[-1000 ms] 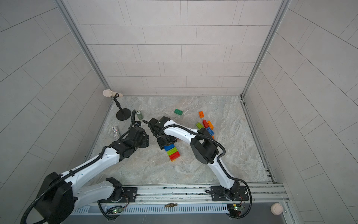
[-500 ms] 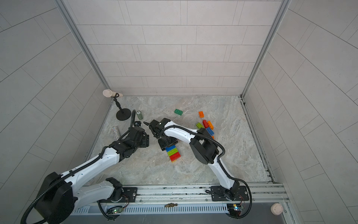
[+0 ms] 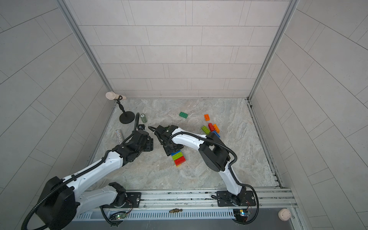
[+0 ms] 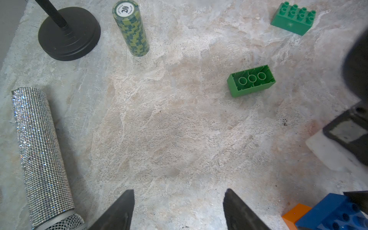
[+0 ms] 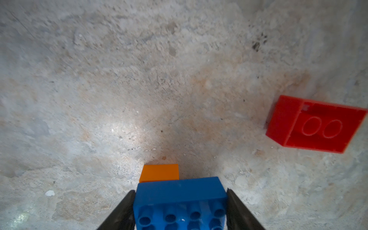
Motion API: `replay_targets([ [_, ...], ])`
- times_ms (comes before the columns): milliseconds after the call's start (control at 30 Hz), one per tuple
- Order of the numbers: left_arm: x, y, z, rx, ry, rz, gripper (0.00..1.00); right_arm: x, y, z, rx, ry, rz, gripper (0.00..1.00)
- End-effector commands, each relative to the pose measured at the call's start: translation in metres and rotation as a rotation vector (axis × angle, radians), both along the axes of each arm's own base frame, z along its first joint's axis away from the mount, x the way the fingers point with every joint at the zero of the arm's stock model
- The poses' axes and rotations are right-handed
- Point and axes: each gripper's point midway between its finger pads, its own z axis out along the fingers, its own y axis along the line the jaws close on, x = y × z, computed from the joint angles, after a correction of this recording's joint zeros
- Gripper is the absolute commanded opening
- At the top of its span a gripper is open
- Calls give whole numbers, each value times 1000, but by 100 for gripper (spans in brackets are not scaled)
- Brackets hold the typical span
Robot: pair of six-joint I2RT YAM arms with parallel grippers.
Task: Assemble a rectangle with lego
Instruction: Assemble the lego brick with the lego brick.
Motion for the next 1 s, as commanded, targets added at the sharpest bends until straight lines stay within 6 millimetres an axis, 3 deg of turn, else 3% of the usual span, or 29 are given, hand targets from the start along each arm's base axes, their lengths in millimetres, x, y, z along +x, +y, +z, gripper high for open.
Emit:
replay_targets([
  [0, 0, 7, -2, 17, 0, 31, 75, -28, -62, -86, -290, 135, -10, 0],
  [200, -1, 9, -2, 26, 5, 35, 75, -33, -74, -98, -324, 151, -7, 0],
  [300, -1, 10, 2, 31, 5, 34, 75, -29, -67, -93, -279, 135, -2, 0],
  [500, -4, 10, 21, 10, -18, 33, 76, -2, -29, -34, -117, 26, 40, 0],
  [633, -7, 12, 27, -4, -36, 40, 76, 9, -22, -10, -98, -25, 55, 0],
  [733, -9, 13, 24, -4, -26, 43, 76, 2, -31, -27, -140, -2, 56, 0],
  [900, -11, 16, 23, -1, -27, 53, 76, -26, -72, -90, -326, 114, 58, 0],
  [967, -13, 17, 24, -1, -28, 55, 76, -28, -71, -92, -335, 122, 66, 0],
])
